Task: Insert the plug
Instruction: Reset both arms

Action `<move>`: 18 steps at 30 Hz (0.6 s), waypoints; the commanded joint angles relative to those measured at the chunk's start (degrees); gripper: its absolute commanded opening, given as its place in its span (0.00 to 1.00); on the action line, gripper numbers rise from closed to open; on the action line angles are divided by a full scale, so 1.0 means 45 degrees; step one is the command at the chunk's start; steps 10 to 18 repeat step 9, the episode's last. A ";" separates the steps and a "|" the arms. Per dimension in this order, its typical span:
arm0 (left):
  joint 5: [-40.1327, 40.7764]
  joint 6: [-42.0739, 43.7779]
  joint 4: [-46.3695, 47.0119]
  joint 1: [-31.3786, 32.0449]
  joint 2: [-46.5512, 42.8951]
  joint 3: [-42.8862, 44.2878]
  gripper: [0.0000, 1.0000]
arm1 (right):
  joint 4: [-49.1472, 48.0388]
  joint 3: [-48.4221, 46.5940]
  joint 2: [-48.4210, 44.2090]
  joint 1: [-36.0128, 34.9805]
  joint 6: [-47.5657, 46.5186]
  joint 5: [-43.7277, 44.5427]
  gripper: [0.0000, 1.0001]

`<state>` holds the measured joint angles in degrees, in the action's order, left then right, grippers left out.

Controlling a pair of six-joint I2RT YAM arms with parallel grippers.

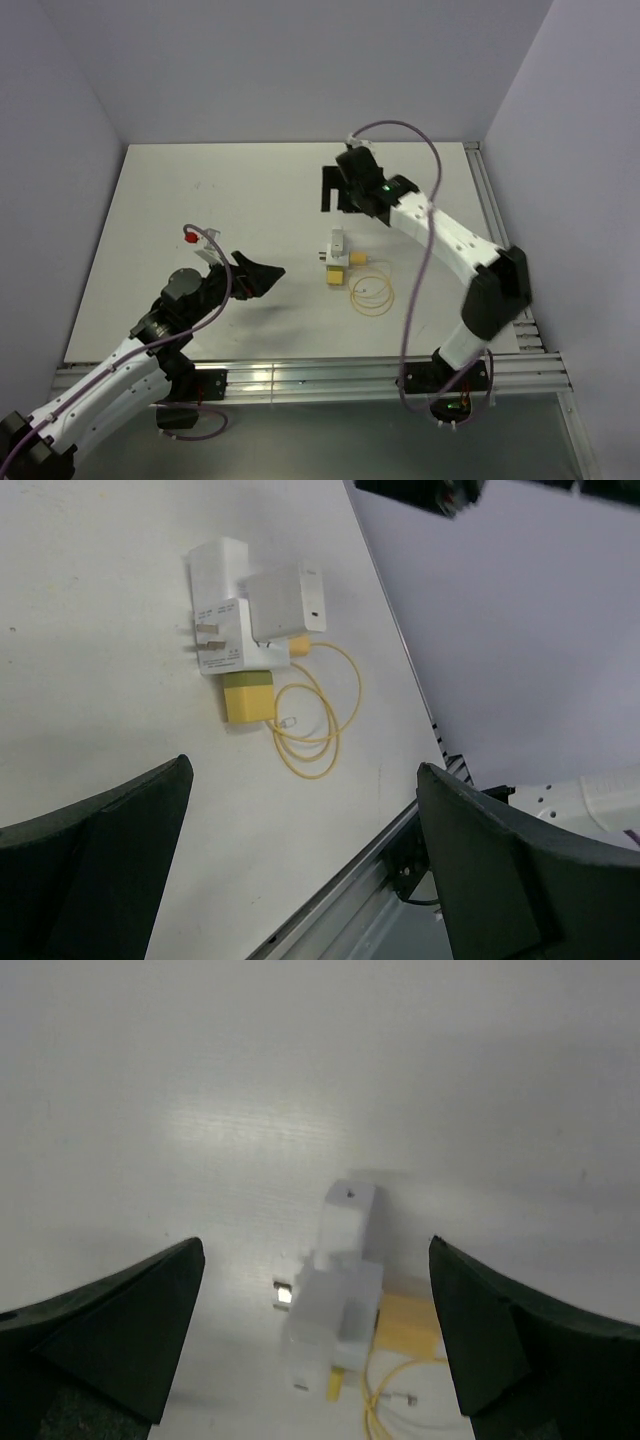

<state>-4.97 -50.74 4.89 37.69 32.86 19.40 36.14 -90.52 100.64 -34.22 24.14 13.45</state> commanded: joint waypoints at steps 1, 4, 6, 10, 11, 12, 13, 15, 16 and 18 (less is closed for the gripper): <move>-0.0515 -0.0403 0.0612 -0.0036 -0.0232 -0.0188 1.00 | -0.0741 0.3572 -0.3646 0.0046 0.0823 -0.0017 1.00; -0.0847 -0.0930 0.1256 -0.0036 -0.0330 -0.0676 0.99 | -0.2772 0.7810 -0.6673 -0.0110 0.1760 -0.0352 1.00; -0.1256 -0.1399 0.1705 -0.0056 -0.0350 -0.1105 1.00 | -0.4294 0.9890 -0.9028 -0.0345 0.2231 -0.0876 1.00; -0.2191 -0.1867 0.3344 -0.0114 -0.0447 -0.1807 0.99 | -0.6483 1.3194 -1.1881 -0.0676 0.2817 -0.1505 1.00; -0.2191 -0.1867 0.3344 -0.0114 -0.0447 -0.1807 0.99 | -0.6483 1.3194 -1.1881 -0.0676 0.2817 -0.1505 1.00; -0.2191 -0.1867 0.3344 -0.0114 -0.0447 -0.1807 0.99 | -0.6483 1.3194 -1.1881 -0.0676 0.2817 -0.1505 1.00; -0.2191 -0.1867 0.3344 -0.0114 -0.0447 -0.1807 0.99 | -0.6483 1.3194 -1.1881 -0.0676 0.2817 -0.1505 1.00; -0.2191 -0.1867 0.3344 -0.0114 -0.0447 -0.1807 0.99 | -0.6483 1.3194 -1.1881 -0.0676 0.2817 -0.1505 1.00; -0.2191 -0.1867 0.3344 -0.0114 -0.0447 -0.1807 0.99 | -0.6483 1.3194 -1.1881 -0.0676 0.2817 -0.1505 1.00; -0.2191 -0.1867 0.3344 -0.0114 -0.0447 -0.1807 0.99 | -0.6483 1.3194 -1.1881 -0.0676 0.2817 -0.1505 1.00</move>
